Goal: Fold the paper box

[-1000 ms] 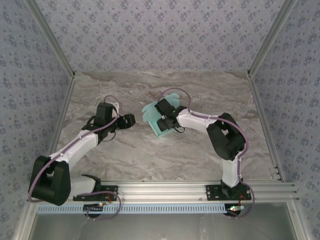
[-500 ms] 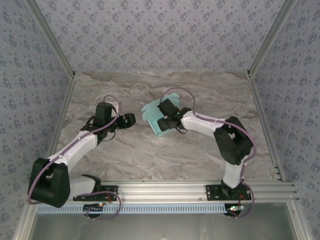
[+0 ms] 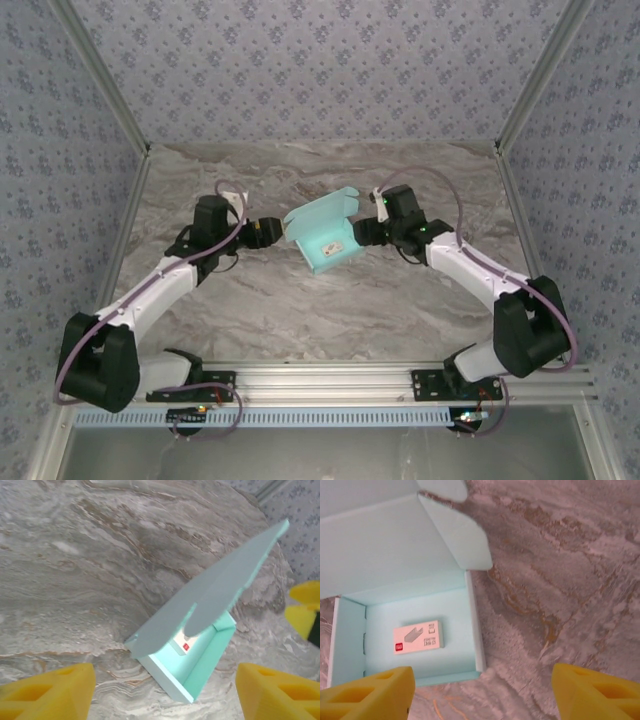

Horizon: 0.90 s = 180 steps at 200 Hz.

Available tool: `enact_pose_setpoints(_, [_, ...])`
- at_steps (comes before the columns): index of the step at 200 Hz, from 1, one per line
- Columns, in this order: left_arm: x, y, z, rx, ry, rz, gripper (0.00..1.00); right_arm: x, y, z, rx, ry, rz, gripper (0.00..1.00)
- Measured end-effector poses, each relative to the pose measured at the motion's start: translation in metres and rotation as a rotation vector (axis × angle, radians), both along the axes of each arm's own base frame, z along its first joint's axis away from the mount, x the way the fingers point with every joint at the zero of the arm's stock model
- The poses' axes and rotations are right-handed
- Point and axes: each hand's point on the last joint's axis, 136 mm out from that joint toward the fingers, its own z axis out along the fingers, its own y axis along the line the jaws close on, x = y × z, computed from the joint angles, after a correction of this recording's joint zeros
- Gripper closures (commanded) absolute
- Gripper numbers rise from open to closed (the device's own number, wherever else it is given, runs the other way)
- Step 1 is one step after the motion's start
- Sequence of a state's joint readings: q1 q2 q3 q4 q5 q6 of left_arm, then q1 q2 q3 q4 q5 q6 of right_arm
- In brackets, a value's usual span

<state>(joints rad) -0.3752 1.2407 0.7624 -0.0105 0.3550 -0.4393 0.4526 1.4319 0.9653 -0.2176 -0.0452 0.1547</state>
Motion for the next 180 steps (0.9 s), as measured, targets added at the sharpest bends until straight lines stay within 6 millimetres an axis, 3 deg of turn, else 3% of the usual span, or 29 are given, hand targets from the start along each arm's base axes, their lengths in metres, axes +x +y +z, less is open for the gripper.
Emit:
enact_pose_setpoints(43, [-0.005, -0.010, -0.006, 0.079, -0.046, -0.055, 0.26, 0.028, 0.002, 0.009, 0.032, -0.074, 0.127, 0.27])
enact_pose_setpoints(85, [0.005, -0.020, -0.034, 0.187, -0.037, -0.096, 0.26, 0.058, 0.016, 0.005, -0.011, -0.111, 0.255, 0.29])
enact_pose_setpoints(142, [0.027, -0.031, -0.039, 0.254, -0.056, -0.106, 0.49, 0.083, 0.033, 0.009, -0.039, -0.160, 0.376, 0.40])
enact_pose_setpoints(180, [0.033, -0.031, -0.047, 0.277, -0.045, -0.104, 0.63, 0.089, 0.041, 0.000, -0.045, -0.150, 0.427, 0.53])
